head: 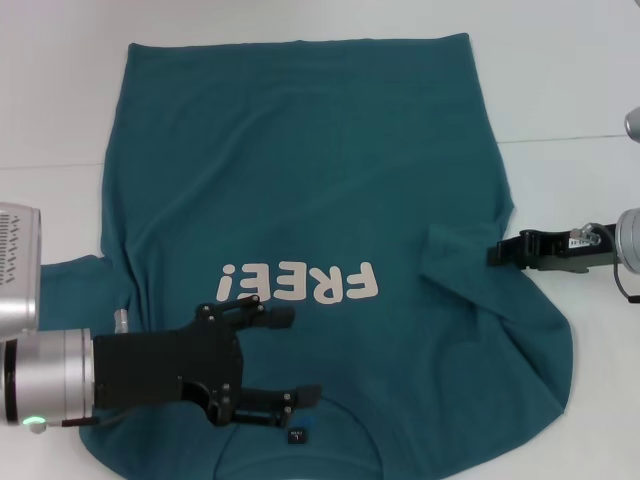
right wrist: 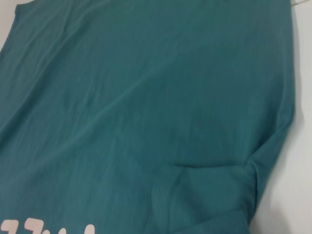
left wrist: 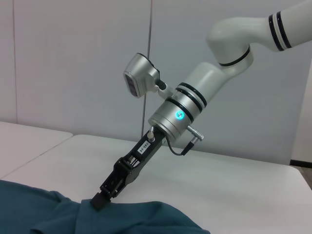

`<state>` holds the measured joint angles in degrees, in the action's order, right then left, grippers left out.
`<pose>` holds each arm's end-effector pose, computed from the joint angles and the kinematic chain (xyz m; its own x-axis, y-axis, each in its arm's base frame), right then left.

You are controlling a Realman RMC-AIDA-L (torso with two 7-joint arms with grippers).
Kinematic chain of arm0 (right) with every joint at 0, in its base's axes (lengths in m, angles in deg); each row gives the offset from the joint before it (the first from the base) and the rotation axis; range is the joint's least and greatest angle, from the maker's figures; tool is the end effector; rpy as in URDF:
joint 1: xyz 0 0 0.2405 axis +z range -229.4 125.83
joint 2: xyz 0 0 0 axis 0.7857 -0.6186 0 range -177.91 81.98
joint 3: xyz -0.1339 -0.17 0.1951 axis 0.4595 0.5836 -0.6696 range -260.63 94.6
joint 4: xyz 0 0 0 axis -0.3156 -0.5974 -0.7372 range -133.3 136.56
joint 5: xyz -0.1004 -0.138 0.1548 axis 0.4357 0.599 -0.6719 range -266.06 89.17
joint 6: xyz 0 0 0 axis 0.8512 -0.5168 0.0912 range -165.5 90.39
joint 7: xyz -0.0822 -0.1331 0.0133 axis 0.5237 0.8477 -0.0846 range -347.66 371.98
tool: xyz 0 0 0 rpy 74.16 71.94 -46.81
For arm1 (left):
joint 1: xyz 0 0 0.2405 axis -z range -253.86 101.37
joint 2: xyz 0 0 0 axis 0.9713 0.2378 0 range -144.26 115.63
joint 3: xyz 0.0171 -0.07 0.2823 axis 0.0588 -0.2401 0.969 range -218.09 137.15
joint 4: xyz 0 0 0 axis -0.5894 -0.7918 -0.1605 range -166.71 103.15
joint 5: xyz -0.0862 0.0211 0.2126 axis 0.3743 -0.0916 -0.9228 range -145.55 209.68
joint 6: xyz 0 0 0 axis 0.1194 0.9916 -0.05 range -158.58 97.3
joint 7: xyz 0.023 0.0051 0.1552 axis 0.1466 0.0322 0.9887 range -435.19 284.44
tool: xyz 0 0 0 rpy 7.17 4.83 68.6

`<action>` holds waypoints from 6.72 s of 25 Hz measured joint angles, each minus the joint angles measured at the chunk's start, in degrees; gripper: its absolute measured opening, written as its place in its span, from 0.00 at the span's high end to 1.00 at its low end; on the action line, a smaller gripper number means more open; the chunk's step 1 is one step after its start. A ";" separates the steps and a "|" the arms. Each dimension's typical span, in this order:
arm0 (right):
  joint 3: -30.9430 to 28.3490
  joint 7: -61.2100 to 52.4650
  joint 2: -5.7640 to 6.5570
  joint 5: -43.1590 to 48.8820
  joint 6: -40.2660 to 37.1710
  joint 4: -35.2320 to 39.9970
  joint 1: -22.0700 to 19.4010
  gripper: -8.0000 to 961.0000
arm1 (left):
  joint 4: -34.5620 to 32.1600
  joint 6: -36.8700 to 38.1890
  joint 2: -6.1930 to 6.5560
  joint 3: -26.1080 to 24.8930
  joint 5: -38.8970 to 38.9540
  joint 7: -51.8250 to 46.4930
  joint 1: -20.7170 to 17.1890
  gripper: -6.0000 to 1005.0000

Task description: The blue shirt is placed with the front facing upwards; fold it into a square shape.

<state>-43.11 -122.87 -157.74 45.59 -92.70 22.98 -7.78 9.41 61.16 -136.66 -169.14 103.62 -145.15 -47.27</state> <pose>0.3487 0.4651 -0.0020 0.2117 -0.8534 -0.4764 -0.9609 -0.0929 -0.2607 -0.2560 0.3471 -0.0632 0.8566 0.1276 0.5000 0.2015 -0.9747 -0.0966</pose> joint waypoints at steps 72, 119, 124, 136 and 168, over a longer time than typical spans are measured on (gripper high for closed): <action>0.53 1.96 -6.26 -0.71 -10.35 2.56 4.34 0.85 | 0.50 3.62 1.23 -2.69 0.26 -0.10 -0.34 0.07; -0.48 57.70 -5.26 -23.50 -19.51 13.35 -9.08 0.03 | 0.73 5.07 1.29 -9.60 3.12 -8.67 0.45 0.07; -0.65 61.67 -4.17 -25.38 -26.66 13.68 -11.60 0.03 | 2.02 5.35 1.02 -12.17 3.20 -11.31 -0.01 0.07; -0.57 58.63 -2.65 -25.23 -31.63 15.85 -11.74 0.03 | 4.94 4.23 -0.28 -16.83 3.14 -13.07 -1.41 0.07; -3.43 57.68 -6.47 -26.04 -25.70 15.92 -10.32 0.03 | 23.76 -12.53 0.52 -16.62 -14.57 -50.72 -6.57 0.07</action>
<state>-46.55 -65.18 -164.21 19.56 -118.40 38.91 -18.09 33.17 48.63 -136.13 -185.76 89.04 -195.88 -53.84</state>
